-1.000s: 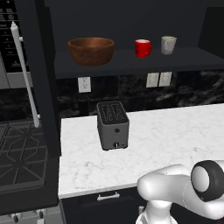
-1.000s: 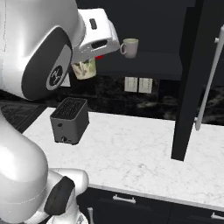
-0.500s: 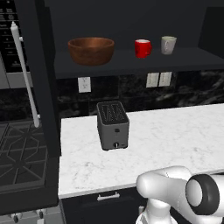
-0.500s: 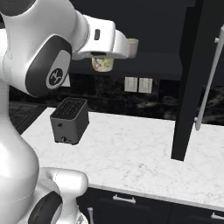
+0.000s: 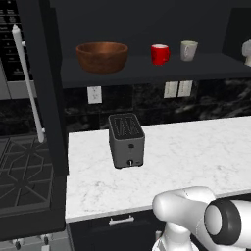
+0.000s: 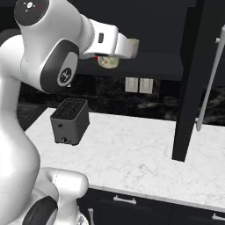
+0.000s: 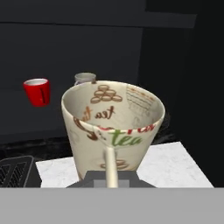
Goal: Gather all objects into one cabinet and sort the glasses and bowls to opposite sides.
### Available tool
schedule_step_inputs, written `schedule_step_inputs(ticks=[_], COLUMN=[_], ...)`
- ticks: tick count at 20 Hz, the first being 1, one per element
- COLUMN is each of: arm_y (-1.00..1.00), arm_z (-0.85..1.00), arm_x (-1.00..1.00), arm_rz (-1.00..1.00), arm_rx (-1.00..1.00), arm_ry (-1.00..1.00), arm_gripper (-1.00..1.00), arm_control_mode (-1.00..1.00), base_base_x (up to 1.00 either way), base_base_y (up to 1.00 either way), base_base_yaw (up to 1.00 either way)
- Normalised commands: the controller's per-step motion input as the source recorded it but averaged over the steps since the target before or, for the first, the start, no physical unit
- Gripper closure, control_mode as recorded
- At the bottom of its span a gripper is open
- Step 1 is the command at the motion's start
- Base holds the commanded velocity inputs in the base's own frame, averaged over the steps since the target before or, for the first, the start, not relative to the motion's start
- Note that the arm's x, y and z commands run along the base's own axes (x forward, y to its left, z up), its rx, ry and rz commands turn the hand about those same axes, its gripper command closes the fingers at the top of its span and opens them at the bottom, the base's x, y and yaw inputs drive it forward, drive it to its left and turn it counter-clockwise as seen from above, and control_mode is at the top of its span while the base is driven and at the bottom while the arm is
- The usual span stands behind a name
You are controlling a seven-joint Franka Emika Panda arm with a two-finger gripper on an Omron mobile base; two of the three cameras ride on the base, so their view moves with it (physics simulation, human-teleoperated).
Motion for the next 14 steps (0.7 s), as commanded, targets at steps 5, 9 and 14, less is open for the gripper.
schedule_step_inputs(ticks=[5,9,14], arm_y=[0.0,0.0,0.0], arm_z=[0.07,-0.21,-0.06], arm_x=[0.19,0.62,0.92], arm_rz=[0.0,0.01,0.02], arm_rx=[0.0,0.0,-0.01], arm_ry=[0.0,0.06,0.13], arm_gripper=[1.0,1.0,1.0], arm_control_mode=[-1.0,-1.0,-1.0], base_base_x=[0.0,0.0,0.0], base_base_y=[0.0,0.0,0.0], base_base_yaw=[0.0,0.0,0.0])
